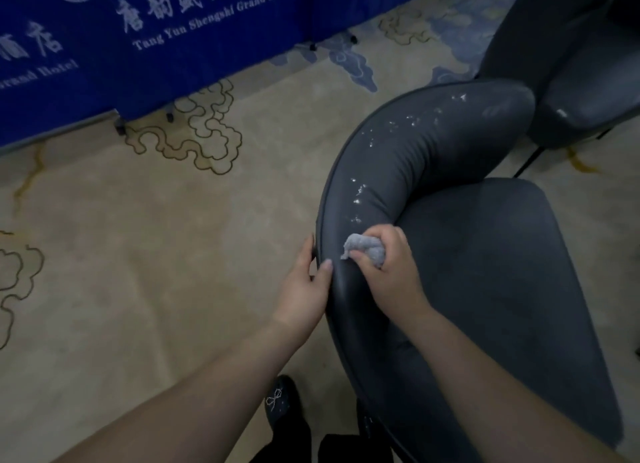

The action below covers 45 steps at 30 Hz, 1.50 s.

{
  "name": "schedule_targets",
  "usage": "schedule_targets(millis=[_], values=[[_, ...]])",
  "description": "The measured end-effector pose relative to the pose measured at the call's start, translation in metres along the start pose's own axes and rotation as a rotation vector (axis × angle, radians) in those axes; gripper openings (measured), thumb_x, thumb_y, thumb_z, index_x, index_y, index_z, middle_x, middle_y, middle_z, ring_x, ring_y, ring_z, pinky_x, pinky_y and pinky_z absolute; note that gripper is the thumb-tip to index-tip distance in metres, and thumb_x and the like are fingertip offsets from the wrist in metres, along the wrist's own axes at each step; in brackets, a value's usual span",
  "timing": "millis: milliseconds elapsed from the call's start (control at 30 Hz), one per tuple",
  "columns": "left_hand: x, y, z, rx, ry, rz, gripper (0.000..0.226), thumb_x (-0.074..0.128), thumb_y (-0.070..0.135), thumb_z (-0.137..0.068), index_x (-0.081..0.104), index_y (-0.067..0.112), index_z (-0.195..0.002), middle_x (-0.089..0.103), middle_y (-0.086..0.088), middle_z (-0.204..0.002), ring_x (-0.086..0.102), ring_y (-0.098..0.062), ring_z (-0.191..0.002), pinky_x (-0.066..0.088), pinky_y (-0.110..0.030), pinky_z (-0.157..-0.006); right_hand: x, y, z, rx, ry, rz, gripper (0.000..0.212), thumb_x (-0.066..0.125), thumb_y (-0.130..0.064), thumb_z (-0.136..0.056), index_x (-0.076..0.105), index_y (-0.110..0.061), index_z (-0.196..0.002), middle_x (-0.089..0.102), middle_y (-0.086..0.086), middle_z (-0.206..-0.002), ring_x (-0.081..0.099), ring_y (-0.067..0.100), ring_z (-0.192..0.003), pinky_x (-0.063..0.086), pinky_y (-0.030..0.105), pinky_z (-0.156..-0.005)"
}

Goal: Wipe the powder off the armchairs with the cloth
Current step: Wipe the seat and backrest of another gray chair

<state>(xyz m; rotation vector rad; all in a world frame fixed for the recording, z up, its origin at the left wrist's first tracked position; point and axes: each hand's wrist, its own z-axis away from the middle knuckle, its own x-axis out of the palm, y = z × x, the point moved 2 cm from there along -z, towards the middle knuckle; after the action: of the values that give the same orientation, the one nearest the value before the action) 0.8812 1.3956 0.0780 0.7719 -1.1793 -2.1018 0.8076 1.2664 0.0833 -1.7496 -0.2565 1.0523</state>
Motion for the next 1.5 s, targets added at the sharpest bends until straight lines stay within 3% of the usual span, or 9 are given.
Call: schedule_targets(millis=[100, 200, 267, 400, 633, 800, 1000, 1233, 1500], values=[[0.019, 0.013, -0.017, 0.000, 0.131, -0.034, 0.054, 0.040, 0.031, -0.100, 0.023, 0.025, -0.151, 0.040, 0.003, -0.149, 0.041, -0.017, -0.134, 0.026, -0.023, -0.110, -0.007, 0.008, -0.025, 0.164, 0.116, -0.064, 0.022, 0.071, -0.022, -0.082, 0.051, -0.025, -0.092, 0.057, 0.006, -0.104, 0.055, 0.014, -0.091, 0.040, 0.011, -0.075], [0.035, 0.017, -0.021, 0.026, 0.320, -0.182, 0.051, 0.035, 0.028, -0.101, 0.023, 0.021, -0.151, 0.043, -0.007, -0.147, 0.046, -0.028, -0.129, 0.034, -0.031, -0.102, -0.007, 0.011, -0.052, 0.206, 0.199, -0.123, 0.026, 0.064, -0.042, -0.078, 0.051, -0.029, -0.096, 0.057, 0.006, -0.107, 0.057, 0.017, -0.093, 0.049, 0.027, -0.080], [0.038, 0.012, -0.021, 0.019, 0.380, -0.241, 0.051, 0.033, 0.031, -0.101, 0.024, 0.026, -0.150, 0.048, -0.007, -0.143, 0.051, -0.031, -0.122, 0.039, -0.036, -0.099, -0.005, 0.013, -0.053, 0.178, 0.189, -0.125, 0.036, 0.052, -0.052, -0.075, 0.053, -0.028, -0.102, 0.053, -0.001, -0.106, 0.053, 0.013, -0.097, 0.046, 0.025, -0.086], [0.040, 0.012, -0.021, 0.059, 0.423, -0.291, 0.053, 0.033, 0.030, -0.100, 0.021, 0.029, -0.151, 0.046, -0.004, -0.146, 0.052, -0.031, -0.121, 0.040, -0.038, -0.100, 0.000, 0.018, -0.023, -0.016, 0.164, -0.078, 0.043, 0.049, -0.035, -0.088, 0.056, -0.021, -0.128, 0.047, -0.002, -0.115, 0.049, 0.002, -0.107, 0.035, 0.007, -0.092], [0.043, 0.017, -0.019, 0.104, 0.422, -0.351, 0.059, 0.022, 0.042, -0.092, 0.017, 0.038, -0.151, 0.045, 0.000, -0.145, 0.053, -0.028, -0.120, 0.041, -0.038, -0.097, -0.005, 0.024, -0.054, -0.031, 0.074, -0.017, 0.042, 0.058, -0.039, -0.086, 0.056, -0.037, -0.128, 0.041, -0.011, -0.105, 0.051, 0.000, -0.096, 0.034, 0.003, -0.089], [0.043, 0.019, -0.017, 0.091, 0.425, -0.372, 0.065, 0.021, 0.046, -0.086, 0.018, 0.038, -0.151, 0.048, -0.002, -0.143, 0.056, -0.031, -0.116, 0.043, -0.041, -0.095, -0.006, 0.020, -0.022, -0.152, 0.022, -0.065, 0.036, 0.060, -0.032, -0.086, 0.059, -0.030, -0.123, 0.043, 0.003, -0.099, 0.049, -0.001, -0.088, 0.036, 0.003, -0.084], [0.043, 0.021, -0.015, 0.071, 0.382, -0.493, 0.065, 0.016, 0.059, -0.087, 0.005, 0.046, -0.149, 0.046, -0.001, -0.141, 0.057, -0.028, -0.111, 0.045, -0.038, -0.088, 0.002, 0.020, -0.078, -0.095, 0.120, 0.001, 0.035, 0.063, -0.017, -0.087, 0.064, -0.023, -0.122, 0.036, -0.005, -0.101, 0.046, -0.006, -0.091, 0.031, 0.002, -0.089], [0.043, 0.024, -0.015, 0.001, 0.329, -0.600, 0.064, 0.028, 0.053, -0.092, -0.007, 0.052, -0.145, 0.044, 0.000, -0.139, 0.059, -0.027, -0.104, 0.046, -0.035, -0.081, 0.000, 0.017, -0.029, -0.165, 0.032, -0.067, 0.036, 0.057, -0.034, -0.086, 0.062, -0.030, -0.122, 0.041, -0.003, -0.102, 0.050, 0.001, -0.092, 0.036, 0.004, -0.087], [0.044, 0.023, -0.016, 0.016, 0.369, -0.608, 0.061, 0.019, 0.052, -0.089, -0.003, 0.052, -0.146, 0.050, 0.000, -0.127, 0.059, -0.030, -0.099, 0.046, -0.038, -0.080, 0.011, 0.017, -0.107, -0.157, 0.107, 0.008, 0.035, 0.061, -0.019, -0.089, 0.063, -0.020, -0.124, 0.038, 0.000, -0.101, 0.051, 0.013, -0.090, 0.032, 0.002, -0.088]])
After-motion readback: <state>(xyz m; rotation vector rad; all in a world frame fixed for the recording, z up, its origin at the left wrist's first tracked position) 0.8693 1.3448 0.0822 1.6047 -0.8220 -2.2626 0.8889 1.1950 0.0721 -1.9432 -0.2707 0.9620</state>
